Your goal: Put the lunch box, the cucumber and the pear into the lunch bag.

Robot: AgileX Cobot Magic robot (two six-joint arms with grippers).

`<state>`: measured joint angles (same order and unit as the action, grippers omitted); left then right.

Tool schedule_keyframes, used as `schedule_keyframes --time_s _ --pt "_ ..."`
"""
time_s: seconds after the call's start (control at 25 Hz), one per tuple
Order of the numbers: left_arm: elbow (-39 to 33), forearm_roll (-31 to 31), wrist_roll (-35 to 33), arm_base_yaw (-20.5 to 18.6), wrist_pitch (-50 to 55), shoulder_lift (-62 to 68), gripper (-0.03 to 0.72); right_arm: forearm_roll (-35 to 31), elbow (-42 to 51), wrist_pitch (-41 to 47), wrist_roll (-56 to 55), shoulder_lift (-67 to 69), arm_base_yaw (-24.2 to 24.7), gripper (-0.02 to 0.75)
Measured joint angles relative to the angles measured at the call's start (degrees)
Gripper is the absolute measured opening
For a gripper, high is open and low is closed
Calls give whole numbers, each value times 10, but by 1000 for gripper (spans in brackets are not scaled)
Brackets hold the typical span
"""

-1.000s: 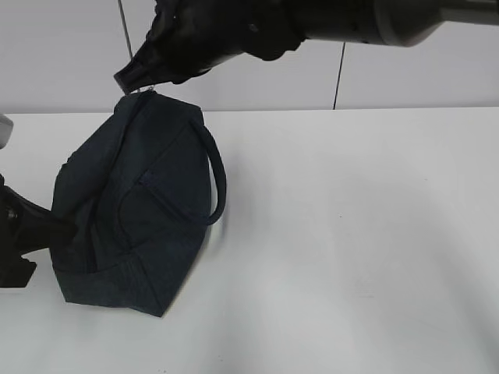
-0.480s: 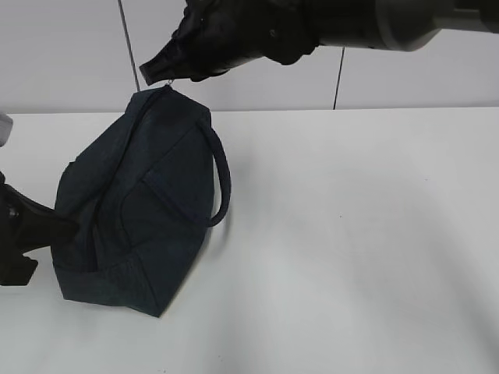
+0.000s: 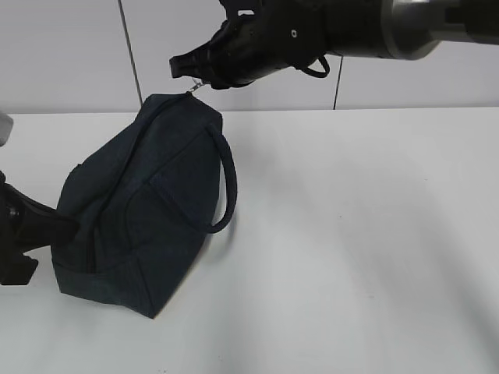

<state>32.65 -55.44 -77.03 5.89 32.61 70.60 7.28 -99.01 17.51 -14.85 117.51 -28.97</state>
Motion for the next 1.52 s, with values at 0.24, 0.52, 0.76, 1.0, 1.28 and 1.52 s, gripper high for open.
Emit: schedule_keyframes --time_s 0.24,0.52,0.76,1.0,1.28,1.52 --pt "1 0 0 0 -2 0 3 -22 -5 -27 2 27 9 0" --pt "1 4 0 0 -6 0 3 -21 -8 -71 3 51 17 0" --pt "2 -5 0 0 -12 0 3 -30 -8 -77 3 69 37 1" --pt "-5 17 0 0 9 0 1 -27 -11 -81 3 82 70 0" --pt "-5 6 0 0 8 0 90 -33 -14 -66 3 82 70 0" --pt "-5 -2 0 0 8 0 161 -53 -14 -46 3 76 70 233"
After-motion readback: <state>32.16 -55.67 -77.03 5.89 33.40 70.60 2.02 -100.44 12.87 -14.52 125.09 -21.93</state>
